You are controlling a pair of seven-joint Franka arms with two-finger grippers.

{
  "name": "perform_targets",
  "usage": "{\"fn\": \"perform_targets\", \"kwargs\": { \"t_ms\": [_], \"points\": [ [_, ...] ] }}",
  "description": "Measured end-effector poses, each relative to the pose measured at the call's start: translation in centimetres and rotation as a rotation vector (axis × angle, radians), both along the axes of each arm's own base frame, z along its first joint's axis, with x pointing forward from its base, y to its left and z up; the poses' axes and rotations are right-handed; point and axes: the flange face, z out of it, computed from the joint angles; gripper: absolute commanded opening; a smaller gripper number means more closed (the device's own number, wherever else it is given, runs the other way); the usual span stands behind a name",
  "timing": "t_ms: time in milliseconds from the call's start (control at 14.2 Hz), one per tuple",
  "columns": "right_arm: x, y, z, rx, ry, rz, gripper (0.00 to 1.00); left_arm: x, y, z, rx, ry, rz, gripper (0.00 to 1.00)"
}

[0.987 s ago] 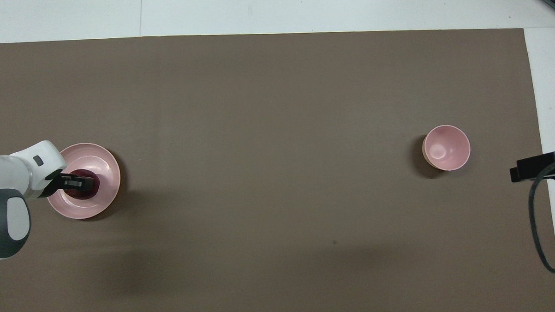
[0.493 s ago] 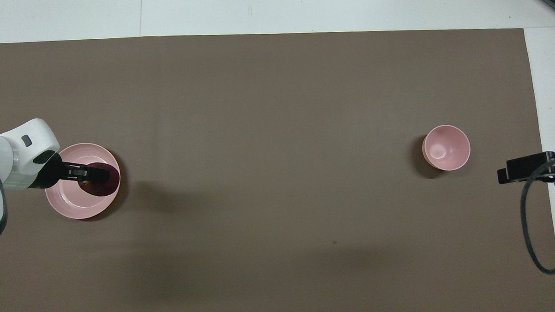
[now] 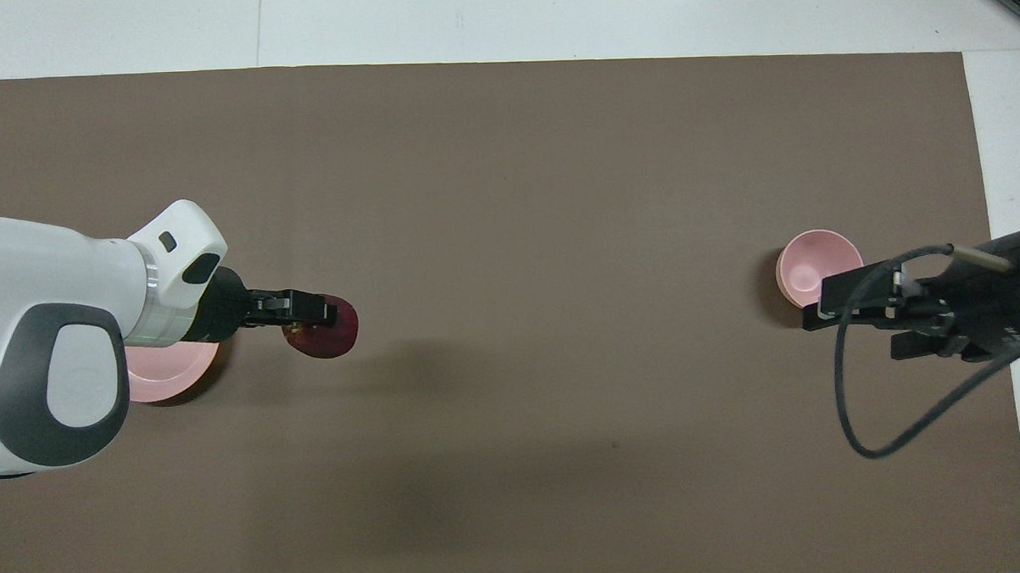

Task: Move apple from plate to bowl
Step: 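Carry the apple with the left gripper while the right gripper approaches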

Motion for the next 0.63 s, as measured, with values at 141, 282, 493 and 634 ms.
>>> {"fn": "perform_targets", "kwargs": {
  "t_ms": [141,282,493,634],
  "points": [
    [0.2,1.3,-0.6,0.058,0.046,-0.085,1.0,-0.6,-2.9,0.8,-0.082,0.031,0.034,0.0],
    [1.0,2.0,-1.4,0.119,0.096,-0.196,1.0,-1.0,-4.5,1.3,-0.179,0.062,0.067,0.0],
    [2.5,3.1,-3.7,0.188,0.196,-0.33,1.0,-1.5,-6.5,2.1,-0.285,0.086,0.095,0.0],
    [3.4,3.7,-4.8,0.227,0.256,-0.406,1.0,-1.7,-7.4,3.0,-0.351,0.084,0.133,0.0]
  ]
}}
